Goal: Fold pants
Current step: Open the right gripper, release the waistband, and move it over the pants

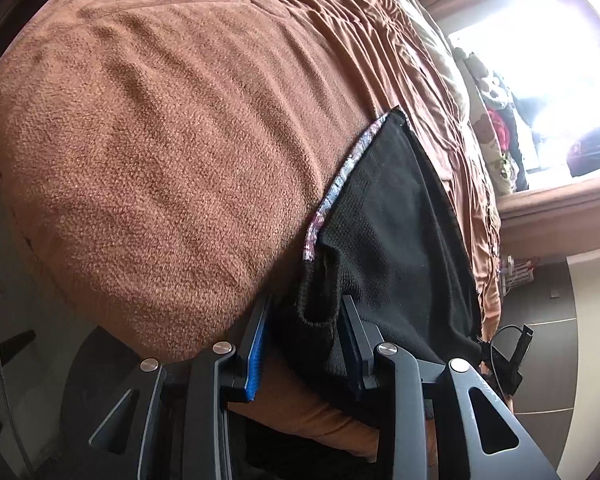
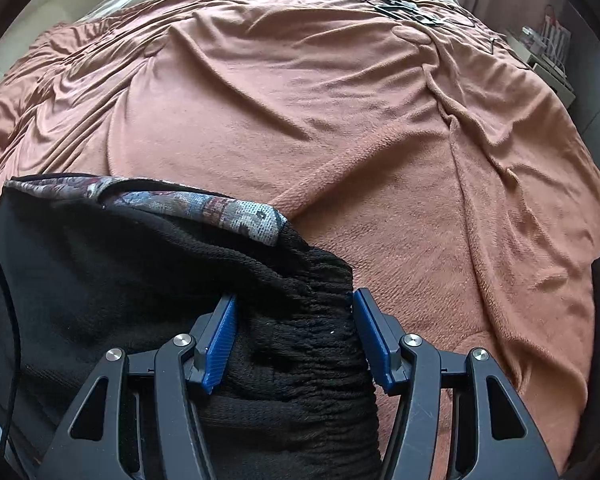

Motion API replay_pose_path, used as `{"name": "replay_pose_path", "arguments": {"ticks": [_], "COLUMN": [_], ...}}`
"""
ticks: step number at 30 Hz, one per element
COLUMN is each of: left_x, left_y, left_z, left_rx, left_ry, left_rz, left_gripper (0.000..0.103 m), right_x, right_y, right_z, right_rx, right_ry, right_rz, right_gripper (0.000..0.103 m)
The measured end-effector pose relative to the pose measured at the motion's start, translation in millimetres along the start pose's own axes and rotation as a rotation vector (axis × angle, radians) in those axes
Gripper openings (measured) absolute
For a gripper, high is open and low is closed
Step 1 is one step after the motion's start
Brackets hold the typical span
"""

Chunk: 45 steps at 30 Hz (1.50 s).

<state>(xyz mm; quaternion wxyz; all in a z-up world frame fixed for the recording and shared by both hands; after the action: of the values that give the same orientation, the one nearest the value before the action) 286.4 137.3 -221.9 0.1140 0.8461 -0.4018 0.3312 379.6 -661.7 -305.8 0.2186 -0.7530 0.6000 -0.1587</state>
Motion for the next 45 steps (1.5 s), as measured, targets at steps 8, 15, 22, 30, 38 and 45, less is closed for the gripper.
{"name": "replay_pose_path", "arguments": {"ticks": [8,15,22,30,38,45], "left_x": [-3,-3,-9,-4,2,-8], "left_y": [6,5,-4,5,-5,-5], "left_z": [0,0,4,8,13,15], "left_rx": [0.004,0.009,0.016,0.000,0.023,0.020], "left_ry": [0.019,0.095,0.219,0.224,0.196,0.148], "left_rz": [-0.016,-0.031,-0.122,-0.124,-0.085,-0.070], "left_gripper": [0.035,0.048,0.054,0.054,0.053,0.017], "right_x": [17,12,8,-5,-51,-84], "right_y": [10,11,31,60,95,121], "right_z": [-7,-12,-56,-96,-111,-107], "right_rx": [0.028,0.015,0.081,0.155,0.159,0.125], "right_ry": [0.043,0.050,-0.023,-0.112,-0.250,-0.316], "right_rz": [0.052,0.074,0.073,0.058,-0.021,-0.079], "right_gripper": [0.055,0.055,0.055,0.055,0.055,0.055]}}
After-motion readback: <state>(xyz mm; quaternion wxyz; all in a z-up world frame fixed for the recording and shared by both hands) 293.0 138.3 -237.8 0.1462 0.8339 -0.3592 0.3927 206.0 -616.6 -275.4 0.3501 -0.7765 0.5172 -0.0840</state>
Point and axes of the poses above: each gripper's, at about its wrist camera, not at the fingertips, and z roughly the way its jaws point, x to its right, y to its underside, the point moved 6 cm from there along z, roughly the way its jaws point, and after that the axes turned 6 degrees about -x, right-handed, at the moved point
